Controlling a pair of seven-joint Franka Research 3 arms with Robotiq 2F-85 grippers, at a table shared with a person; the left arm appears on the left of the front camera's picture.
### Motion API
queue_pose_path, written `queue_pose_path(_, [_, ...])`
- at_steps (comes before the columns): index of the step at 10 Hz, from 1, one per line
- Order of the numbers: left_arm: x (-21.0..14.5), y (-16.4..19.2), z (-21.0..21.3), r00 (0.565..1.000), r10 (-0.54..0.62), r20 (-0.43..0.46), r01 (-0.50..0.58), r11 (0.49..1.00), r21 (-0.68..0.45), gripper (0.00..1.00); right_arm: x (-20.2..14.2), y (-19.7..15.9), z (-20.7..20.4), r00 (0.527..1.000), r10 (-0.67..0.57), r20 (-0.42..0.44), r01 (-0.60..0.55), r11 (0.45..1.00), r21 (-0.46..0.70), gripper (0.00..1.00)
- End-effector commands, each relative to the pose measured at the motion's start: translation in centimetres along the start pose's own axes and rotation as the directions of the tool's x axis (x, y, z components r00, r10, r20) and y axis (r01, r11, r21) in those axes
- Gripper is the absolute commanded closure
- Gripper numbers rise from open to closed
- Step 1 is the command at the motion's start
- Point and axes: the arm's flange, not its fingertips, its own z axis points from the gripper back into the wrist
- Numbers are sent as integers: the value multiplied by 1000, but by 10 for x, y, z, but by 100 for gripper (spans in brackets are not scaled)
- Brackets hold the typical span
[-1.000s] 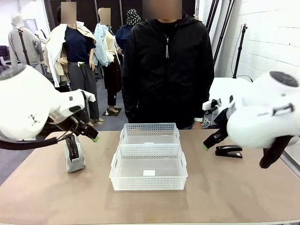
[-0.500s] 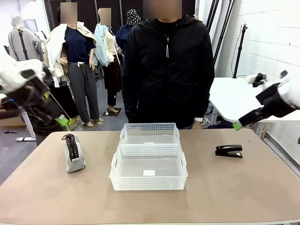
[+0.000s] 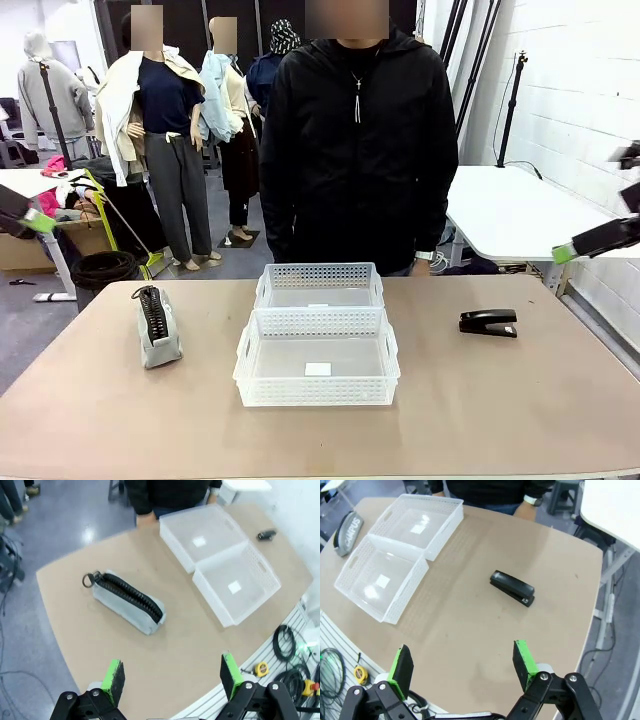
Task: Distribute items into two baskets.
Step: Pick up the Pencil pouch that the person points to.
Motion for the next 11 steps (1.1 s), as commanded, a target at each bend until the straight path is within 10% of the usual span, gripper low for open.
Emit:
queue_pose_path(1, [-45,13,-2,991,26,129,-13,995,-96,0,-32,-4,0,999,-36,37,34,998,43,0])
queue_pose_path(11, [-76,43,-19,966,75,249,-33,985,-169,0,-51,-15,14,992,22,123,-36,992,118,0])
